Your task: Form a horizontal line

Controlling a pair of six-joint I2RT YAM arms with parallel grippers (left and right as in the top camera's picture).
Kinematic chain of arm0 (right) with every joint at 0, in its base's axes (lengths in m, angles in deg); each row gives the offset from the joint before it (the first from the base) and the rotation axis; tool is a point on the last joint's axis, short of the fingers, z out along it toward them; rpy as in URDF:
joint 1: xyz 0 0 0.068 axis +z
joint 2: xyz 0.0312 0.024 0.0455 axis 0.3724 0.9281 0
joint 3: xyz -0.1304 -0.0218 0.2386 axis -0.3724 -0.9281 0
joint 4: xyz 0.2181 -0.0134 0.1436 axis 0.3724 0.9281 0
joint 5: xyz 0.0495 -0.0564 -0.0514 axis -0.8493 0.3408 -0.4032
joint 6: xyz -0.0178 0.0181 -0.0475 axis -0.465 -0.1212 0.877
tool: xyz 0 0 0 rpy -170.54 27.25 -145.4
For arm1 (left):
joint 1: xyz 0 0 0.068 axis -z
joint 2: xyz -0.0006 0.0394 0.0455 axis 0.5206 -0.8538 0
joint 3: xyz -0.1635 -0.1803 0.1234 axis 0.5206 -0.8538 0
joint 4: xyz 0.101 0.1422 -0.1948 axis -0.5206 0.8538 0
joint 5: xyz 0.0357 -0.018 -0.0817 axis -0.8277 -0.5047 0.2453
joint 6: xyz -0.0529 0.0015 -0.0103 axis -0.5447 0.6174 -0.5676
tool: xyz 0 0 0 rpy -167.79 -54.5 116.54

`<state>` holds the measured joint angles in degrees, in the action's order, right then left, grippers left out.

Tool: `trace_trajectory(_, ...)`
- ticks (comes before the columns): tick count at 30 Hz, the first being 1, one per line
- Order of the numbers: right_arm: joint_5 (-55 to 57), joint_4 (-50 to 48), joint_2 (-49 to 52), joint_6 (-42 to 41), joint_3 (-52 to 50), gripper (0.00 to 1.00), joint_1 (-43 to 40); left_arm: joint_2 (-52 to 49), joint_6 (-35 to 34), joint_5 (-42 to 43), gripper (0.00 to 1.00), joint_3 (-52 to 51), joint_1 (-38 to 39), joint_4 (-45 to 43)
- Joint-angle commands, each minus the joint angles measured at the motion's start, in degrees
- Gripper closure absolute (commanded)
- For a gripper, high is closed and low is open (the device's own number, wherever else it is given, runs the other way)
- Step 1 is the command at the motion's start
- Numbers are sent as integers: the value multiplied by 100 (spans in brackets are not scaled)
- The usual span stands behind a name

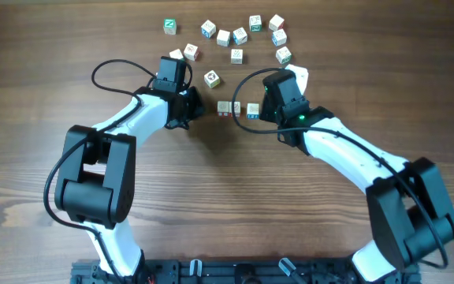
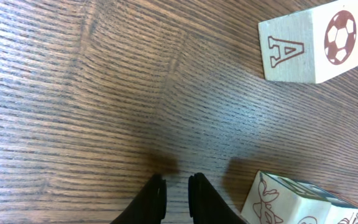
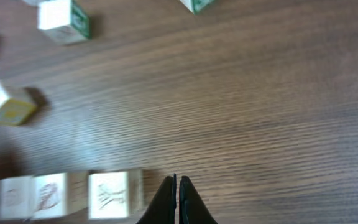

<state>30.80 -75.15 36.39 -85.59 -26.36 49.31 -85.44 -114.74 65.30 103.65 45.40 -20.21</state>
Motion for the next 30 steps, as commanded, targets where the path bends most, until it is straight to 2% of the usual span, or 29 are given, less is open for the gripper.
trace_trajectory(1, -409, -229, 577, -107, -85, 95, -15, -415, 4, -225, 82, -264, -2, 109)
trace_trajectory(5, -568, -474, 999, -212, -85, 96, -15, -415, 7, -225, 83, -264, -2, 109)
trace_trajectory(8, -575, -487, 1110, -579, -85, 96, -61, -415, 7, -225, 88, -264, -2, 98)
trace_trajectory(11, -831, -531, 1110, -592, -85, 96, -157, -415, 7, -223, 91, -264, 2, 42)
trace_trajectory(19, -1873, -619, 1113, -398, -85, 96, -466, -415, 4, -223, 91, -264, 2, 22)
trace_trajectory(30, -2352, -850, 1113, -398, -85, 96, -476, -415, 4, 101, 91, -264, 205, 17)
